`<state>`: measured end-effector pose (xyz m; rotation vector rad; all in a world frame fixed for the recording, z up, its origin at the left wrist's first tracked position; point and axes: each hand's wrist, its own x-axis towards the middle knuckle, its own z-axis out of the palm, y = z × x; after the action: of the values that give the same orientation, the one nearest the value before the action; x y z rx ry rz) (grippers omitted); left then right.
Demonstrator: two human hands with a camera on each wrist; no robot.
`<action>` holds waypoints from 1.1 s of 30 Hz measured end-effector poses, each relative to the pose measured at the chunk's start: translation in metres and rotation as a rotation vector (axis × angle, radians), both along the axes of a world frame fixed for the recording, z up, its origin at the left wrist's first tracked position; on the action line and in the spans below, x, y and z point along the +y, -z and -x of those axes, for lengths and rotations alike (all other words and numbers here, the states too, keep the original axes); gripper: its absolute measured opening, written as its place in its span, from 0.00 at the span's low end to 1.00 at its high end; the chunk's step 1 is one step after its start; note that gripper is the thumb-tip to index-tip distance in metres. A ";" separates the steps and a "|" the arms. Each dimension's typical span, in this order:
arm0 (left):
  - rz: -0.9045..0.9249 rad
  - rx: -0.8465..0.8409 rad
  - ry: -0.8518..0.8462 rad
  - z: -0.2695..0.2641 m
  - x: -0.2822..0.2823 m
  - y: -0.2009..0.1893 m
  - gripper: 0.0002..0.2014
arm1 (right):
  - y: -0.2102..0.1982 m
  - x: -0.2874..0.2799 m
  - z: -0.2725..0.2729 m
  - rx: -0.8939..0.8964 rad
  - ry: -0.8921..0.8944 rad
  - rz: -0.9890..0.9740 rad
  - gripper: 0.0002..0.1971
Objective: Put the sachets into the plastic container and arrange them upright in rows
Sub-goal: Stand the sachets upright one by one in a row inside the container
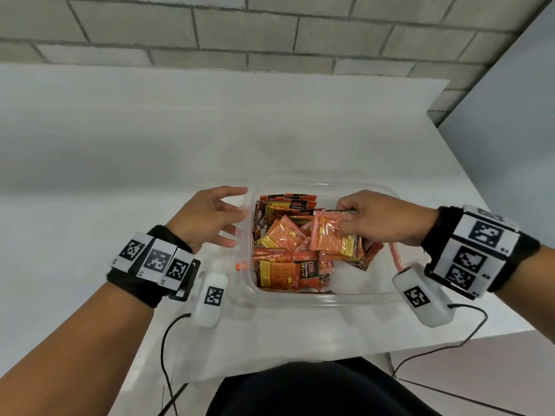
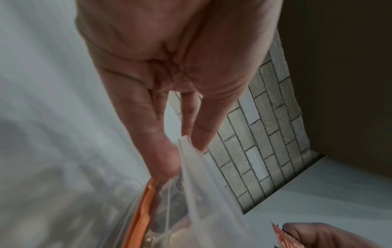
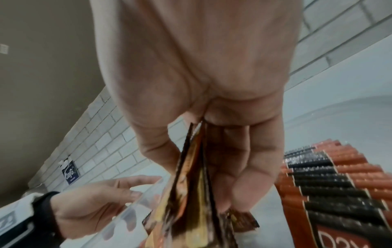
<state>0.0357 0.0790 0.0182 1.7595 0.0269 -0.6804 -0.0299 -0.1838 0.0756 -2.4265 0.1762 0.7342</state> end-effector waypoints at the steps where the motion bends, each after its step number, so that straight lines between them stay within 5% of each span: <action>1: -0.001 0.000 0.000 0.000 0.000 0.000 0.20 | -0.002 -0.001 -0.001 -0.022 0.029 -0.022 0.05; 9: 0.001 0.002 0.003 0.000 0.000 0.000 0.20 | 0.004 0.026 -0.003 0.106 0.045 -0.263 0.04; 18: 0.023 0.006 -0.015 0.002 0.000 0.000 0.18 | 0.024 0.063 -0.002 0.035 -0.411 0.090 0.14; 29: 0.022 -0.008 -0.012 0.002 0.000 0.003 0.18 | 0.030 0.066 0.002 0.089 -0.496 0.080 0.21; 33: -0.046 -0.070 -0.014 0.000 0.001 -0.001 0.21 | 0.023 0.064 0.001 0.045 -0.506 0.072 0.16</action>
<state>0.0354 0.0798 0.0196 1.8246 0.0075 -0.6119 -0.0305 -0.1198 0.0524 -2.5484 -0.4162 1.0127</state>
